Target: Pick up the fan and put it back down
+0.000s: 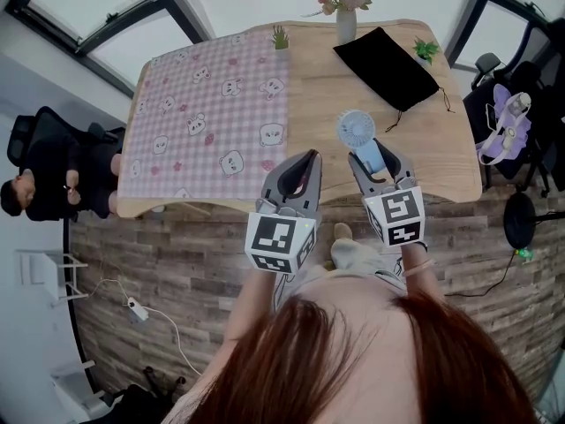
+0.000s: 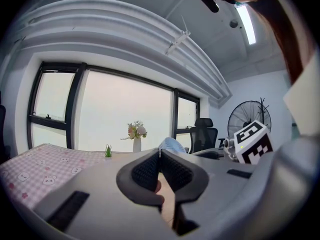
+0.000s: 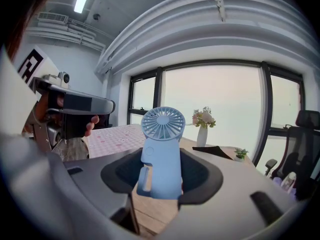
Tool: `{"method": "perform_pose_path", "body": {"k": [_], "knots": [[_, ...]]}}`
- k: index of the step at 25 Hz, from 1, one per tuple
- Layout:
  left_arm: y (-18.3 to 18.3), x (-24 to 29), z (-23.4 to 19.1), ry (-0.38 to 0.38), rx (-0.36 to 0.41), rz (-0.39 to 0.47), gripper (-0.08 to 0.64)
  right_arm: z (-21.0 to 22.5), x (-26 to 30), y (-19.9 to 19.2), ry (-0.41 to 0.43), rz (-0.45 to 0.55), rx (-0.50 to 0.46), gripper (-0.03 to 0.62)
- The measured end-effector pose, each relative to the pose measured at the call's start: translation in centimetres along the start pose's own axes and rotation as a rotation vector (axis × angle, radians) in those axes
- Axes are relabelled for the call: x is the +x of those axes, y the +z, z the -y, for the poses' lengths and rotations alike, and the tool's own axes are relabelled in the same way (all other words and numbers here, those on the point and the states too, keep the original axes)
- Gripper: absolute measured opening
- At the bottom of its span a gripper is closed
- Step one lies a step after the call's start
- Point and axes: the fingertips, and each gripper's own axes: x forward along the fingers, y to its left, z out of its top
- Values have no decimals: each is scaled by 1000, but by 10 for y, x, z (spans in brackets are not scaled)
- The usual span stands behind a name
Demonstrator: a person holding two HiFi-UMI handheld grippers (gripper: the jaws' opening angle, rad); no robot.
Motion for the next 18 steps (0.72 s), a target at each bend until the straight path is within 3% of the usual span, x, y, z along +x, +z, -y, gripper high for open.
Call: {"method": "perform_pose_path", "body": {"k": [18], "knots": [[-8, 14, -15, 25, -24, -19, 12, -7, 38, -40, 70, -114, -32, 213]]}}
